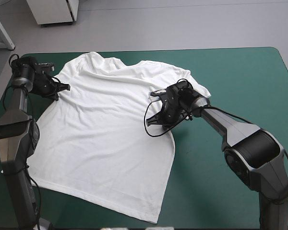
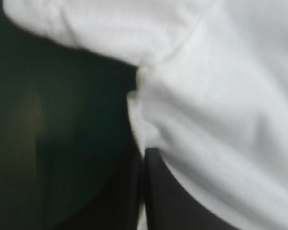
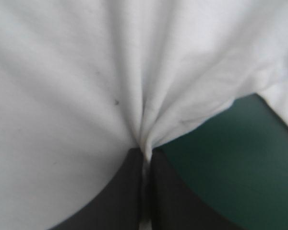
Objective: Fold the cloth
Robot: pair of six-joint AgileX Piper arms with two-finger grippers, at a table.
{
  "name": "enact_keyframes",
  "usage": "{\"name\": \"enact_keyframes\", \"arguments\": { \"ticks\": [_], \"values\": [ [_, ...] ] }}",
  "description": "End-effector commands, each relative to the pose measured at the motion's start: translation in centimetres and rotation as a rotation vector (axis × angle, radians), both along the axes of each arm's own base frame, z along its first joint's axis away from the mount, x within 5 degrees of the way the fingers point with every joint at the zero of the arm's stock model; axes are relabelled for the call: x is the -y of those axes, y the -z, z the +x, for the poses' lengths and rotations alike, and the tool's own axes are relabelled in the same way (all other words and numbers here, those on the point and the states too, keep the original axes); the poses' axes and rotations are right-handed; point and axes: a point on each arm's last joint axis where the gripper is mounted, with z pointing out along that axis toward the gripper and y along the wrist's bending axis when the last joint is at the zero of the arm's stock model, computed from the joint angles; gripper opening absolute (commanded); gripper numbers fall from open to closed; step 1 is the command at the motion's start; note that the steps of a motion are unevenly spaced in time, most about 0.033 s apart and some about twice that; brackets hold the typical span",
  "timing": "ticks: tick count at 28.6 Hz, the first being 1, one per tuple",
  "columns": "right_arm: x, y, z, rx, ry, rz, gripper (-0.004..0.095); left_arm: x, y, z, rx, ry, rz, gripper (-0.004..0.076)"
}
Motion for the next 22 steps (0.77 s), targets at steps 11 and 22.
{"name": "enact_keyframes", "arguments": {
  "ticks": [11,22],
  "values": [
    [6.7,-12.8,-1.6,0.318,0.032,-0.079,-0.0017,2.8,-16.5,-2.1,0.461,0.051,-0.034,-0.0009],
    [12.3,-22.3,-4.5,0.566,0.118,-0.114,-0.0017,9.5,-29.0,-11.3,0.743,0.177,-0.022,-0.0009]
  ]
}}
